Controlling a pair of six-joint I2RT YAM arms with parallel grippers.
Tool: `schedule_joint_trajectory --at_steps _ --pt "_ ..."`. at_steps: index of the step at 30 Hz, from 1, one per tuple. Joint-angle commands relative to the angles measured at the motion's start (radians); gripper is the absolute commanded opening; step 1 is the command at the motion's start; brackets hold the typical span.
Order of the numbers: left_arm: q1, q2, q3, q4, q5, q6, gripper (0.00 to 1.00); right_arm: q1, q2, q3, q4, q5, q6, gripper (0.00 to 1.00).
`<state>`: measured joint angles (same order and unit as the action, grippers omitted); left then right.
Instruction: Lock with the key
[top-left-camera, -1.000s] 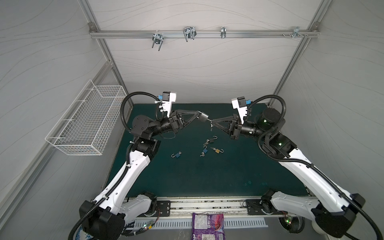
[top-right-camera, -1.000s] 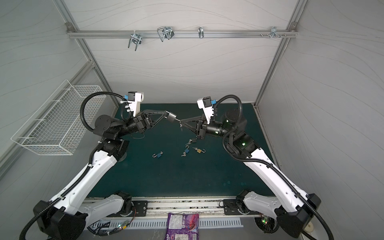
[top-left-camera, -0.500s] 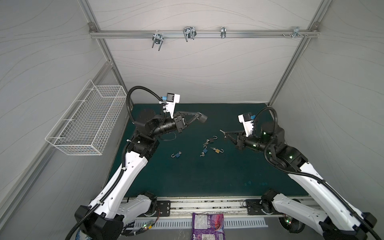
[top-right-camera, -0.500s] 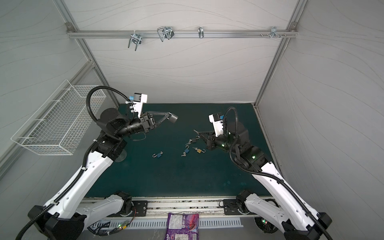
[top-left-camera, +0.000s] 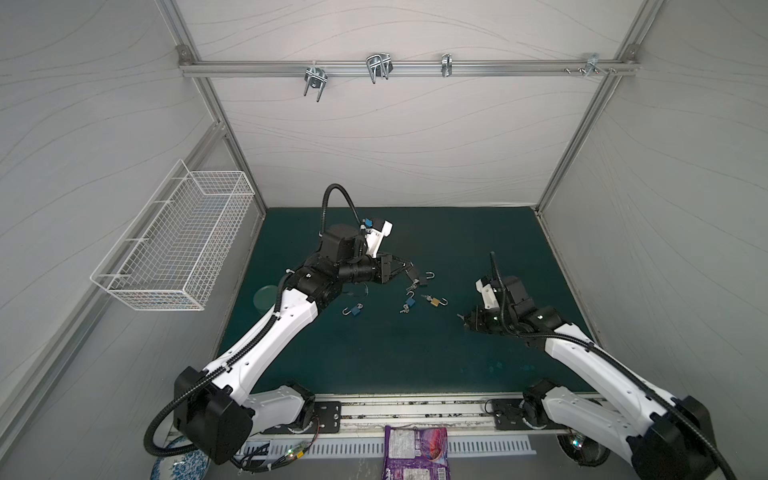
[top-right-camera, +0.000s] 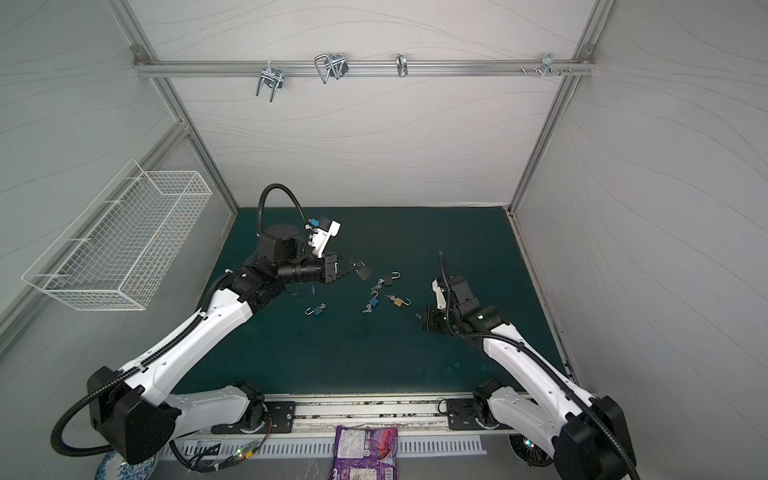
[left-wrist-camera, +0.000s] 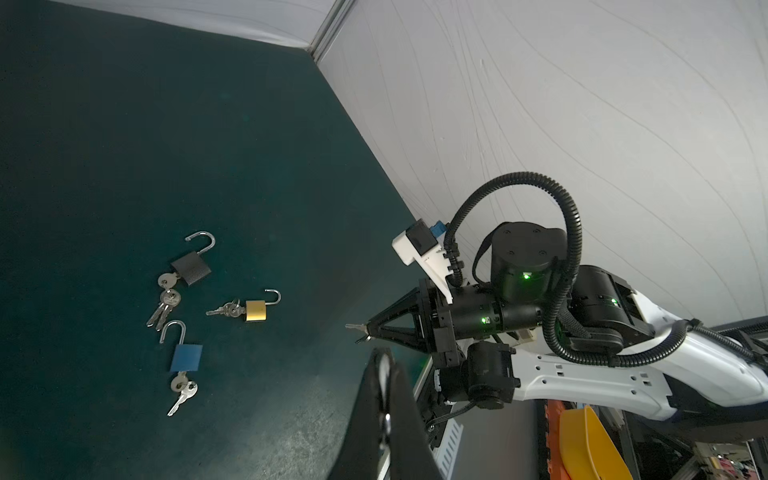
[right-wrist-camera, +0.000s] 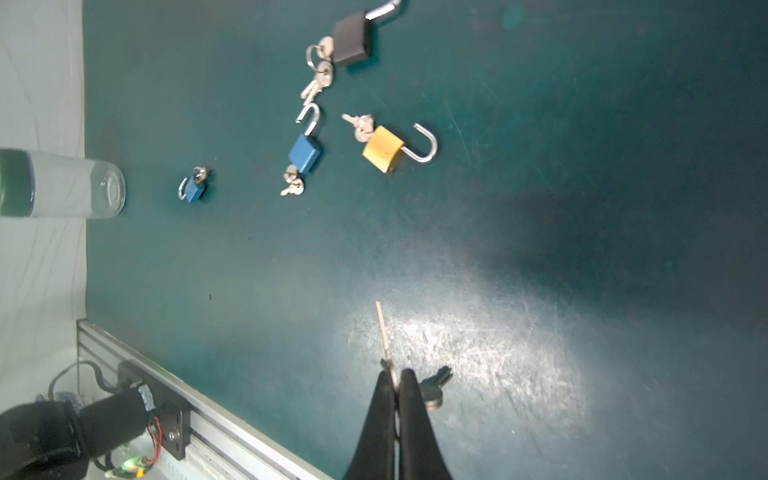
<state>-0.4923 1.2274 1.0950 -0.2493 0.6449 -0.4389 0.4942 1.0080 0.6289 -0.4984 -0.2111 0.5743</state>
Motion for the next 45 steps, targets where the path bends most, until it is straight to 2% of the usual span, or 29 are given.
schedule_joint_trajectory --at_steps 1,6,20,25,28,30,32,35,40,42,45 --pt "-0.007 0.009 0.027 0.019 -0.016 0.022 0.0 -0.029 0.065 0.005 0.108 -0.129 0.033 0.0" --pt "-0.011 0.028 0.041 -0.01 -0.032 0.031 0.0 -0.054 0.185 0.021 0.144 -0.179 0.01 0.0" --pt "-0.012 0.056 0.029 -0.044 -0.064 0.013 0.0 -0.186 0.408 0.079 0.219 -0.073 -0.047 0.0" --pt "-0.012 0.063 0.027 -0.03 -0.066 -0.013 0.0 -0.195 0.46 0.13 0.205 0.019 -0.09 0.06" --pt "-0.013 0.069 0.026 -0.028 -0.059 -0.024 0.0 -0.201 0.482 0.148 0.209 0.033 -0.117 0.24" --pt "-0.004 0.067 0.024 -0.025 -0.054 -0.042 0.0 -0.2 0.458 0.152 0.204 0.058 -0.133 0.4" --pt "0.042 0.064 0.011 0.012 -0.011 -0.08 0.0 -0.196 0.413 0.158 0.181 0.087 -0.157 0.51" --pt "0.134 0.063 -0.011 0.105 0.1 -0.158 0.0 -0.159 0.292 0.167 0.135 0.179 -0.225 0.55" --pt "0.159 0.068 0.048 0.027 0.119 -0.066 0.0 0.019 0.037 0.165 0.188 0.311 -0.412 0.58" --pt "0.159 0.077 0.051 0.057 0.16 -0.075 0.0 0.1 -0.047 0.154 0.261 0.297 -0.501 0.6" --pt "0.136 0.087 0.043 0.128 0.206 -0.113 0.0 0.171 -0.111 0.183 0.279 0.181 -0.609 0.64"
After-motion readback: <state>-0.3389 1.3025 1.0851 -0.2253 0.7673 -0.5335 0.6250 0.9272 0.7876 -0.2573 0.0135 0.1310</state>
